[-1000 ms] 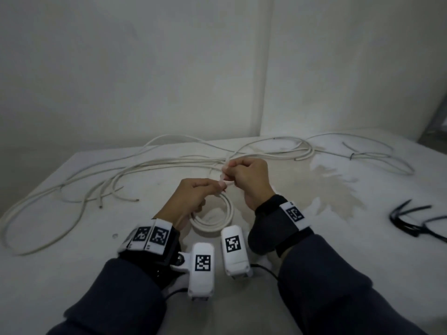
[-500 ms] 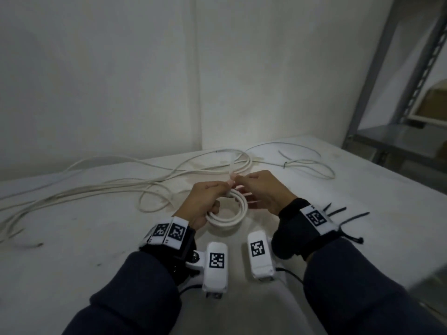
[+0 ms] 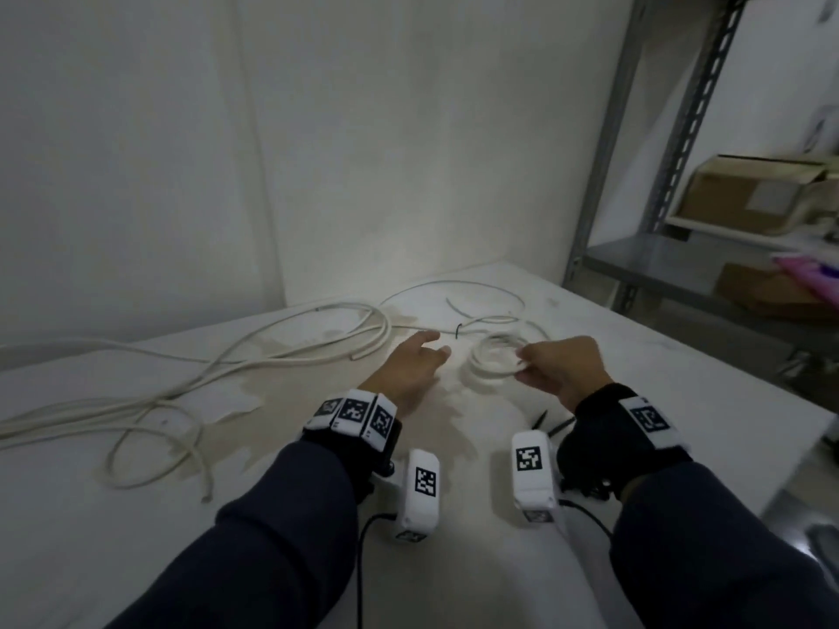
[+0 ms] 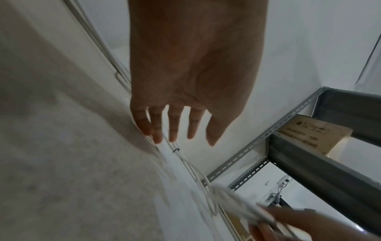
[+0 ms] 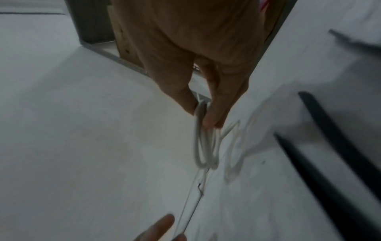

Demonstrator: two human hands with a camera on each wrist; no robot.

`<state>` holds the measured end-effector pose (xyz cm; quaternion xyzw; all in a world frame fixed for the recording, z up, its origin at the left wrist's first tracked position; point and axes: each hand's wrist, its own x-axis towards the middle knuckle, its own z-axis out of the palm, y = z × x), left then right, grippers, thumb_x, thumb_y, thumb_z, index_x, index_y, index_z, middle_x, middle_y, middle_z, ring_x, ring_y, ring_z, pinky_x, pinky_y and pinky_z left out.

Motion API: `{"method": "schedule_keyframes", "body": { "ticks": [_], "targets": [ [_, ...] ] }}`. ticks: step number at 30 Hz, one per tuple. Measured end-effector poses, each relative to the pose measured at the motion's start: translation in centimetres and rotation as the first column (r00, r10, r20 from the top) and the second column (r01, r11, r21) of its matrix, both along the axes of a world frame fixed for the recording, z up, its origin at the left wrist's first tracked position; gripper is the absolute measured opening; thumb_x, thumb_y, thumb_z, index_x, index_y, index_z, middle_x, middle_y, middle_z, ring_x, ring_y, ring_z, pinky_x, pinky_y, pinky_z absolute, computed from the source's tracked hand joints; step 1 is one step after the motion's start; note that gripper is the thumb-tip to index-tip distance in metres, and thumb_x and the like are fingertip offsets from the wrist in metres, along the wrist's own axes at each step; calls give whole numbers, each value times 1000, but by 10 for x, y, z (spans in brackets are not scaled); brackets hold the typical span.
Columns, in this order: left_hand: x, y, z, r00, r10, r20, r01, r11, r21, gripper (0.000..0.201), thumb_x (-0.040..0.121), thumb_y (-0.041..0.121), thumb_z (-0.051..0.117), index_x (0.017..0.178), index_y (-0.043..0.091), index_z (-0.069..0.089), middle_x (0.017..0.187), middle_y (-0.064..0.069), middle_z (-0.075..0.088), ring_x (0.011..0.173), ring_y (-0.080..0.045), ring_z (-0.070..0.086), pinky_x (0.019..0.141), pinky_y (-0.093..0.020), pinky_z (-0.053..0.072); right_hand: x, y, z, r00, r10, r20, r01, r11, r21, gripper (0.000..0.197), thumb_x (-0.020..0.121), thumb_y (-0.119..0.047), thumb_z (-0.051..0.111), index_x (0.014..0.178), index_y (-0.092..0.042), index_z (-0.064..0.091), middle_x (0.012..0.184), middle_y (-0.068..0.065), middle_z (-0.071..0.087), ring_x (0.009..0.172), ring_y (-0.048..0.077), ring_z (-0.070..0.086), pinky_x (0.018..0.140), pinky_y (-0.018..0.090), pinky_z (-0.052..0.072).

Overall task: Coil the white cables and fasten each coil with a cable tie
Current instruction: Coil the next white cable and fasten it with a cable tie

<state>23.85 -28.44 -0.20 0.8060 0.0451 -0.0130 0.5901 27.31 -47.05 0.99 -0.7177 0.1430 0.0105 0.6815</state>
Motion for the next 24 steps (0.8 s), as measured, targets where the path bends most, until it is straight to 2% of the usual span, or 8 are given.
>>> {"method": "schedule_keyframes", "body": {
  "ticks": [3, 5, 9, 11, 13, 19, 22, 24],
  "targets": [
    [24, -4, -9, 995, -82, -47, 91, 966, 242, 47, 96, 31, 53, 139, 16, 44, 142, -10, 45, 126, -25, 48, 104, -32, 38, 20, -34, -11, 973, -227, 31, 225, 972, 63, 14, 71, -2, 73, 82, 5, 67, 84, 17, 69, 83, 31, 70, 73, 38, 61],
    [37, -6, -14, 999, -7, -42, 22, 933, 358, 44, 93, 33, 55, 135, 20, 50, 146, -9, 40, 132, -27, 41, 111, -37, 32, 25, -48, -13, 979, -206, -10, 206, 978, 38, 23, 84, -7, 66, 105, 2, 66, 97, 10, 70, 81, 17, 72, 80, 33, 58],
    [47, 6, -14, 905, 413, 100, -399, 743, 538, 44, 90, 21, 50, 134, 19, 48, 150, -9, 30, 135, -33, 29, 111, -43, 24, 35, -58, -24, 989, -137, -53, 133, 989, -70, 23, 85, 4, 61, 108, 7, 59, 69, 8, 62, 62, 19, 60, 52, 23, 53],
    [47, 19, -15, 861, 507, 44, -424, 668, 611, 46, 89, 17, 49, 135, 11, 43, 148, -14, 32, 134, -35, 29, 109, -43, 27, 37, -51, -26, 985, -136, -103, 125, 986, -107, 6, 83, 5, 63, 82, 3, 58, 70, 11, 54, 60, 21, 54, 41, 21, 49],
    [53, 33, -23, 873, 488, 13, -370, 643, 671, 39, 86, 14, 50, 125, 8, 51, 137, -18, 45, 126, -37, 39, 103, -42, 35, 39, -46, -29, 983, -140, -118, 133, 989, -69, 17, 83, 7, 63, 71, 0, 53, 68, 14, 51, 58, 24, 51, 33, 19, 44],
    [56, 46, -26, 841, 527, 124, -517, 715, 471, 19, 82, 20, 65, 98, 17, 74, 109, -13, 69, 106, -38, 60, 89, -37, 48, 43, -40, -33, 989, -102, -106, 100, 995, -30, 11, 81, -3, 65, 85, -6, 55, 95, 15, 55, 76, 23, 58, 53, 29, 50],
    [51, 48, -17, 774, 559, 298, -626, 747, 223, 20, 77, 30, 74, 90, 16, 76, 96, -12, 73, 100, -38, 62, 86, -41, 52, 40, -31, -28, 976, -185, -112, 184, 983, -16, 61, 72, -18, 73, 126, -5, 49, 125, 20, 51, 104, 34, 55, 50, 28, 45],
    [46, 52, -11, 698, 567, 437, -660, 746, 86, 19, 76, 32, 76, 83, 15, 75, 88, -10, 72, 94, -36, 61, 83, -43, 51, 40, -24, -23, 979, -190, -75, 189, 982, -16, 70, 68, -21, 73, 131, -8, 46, 133, 20, 47, 102, 33, 54, 48, 27, 42]
  ]
}}
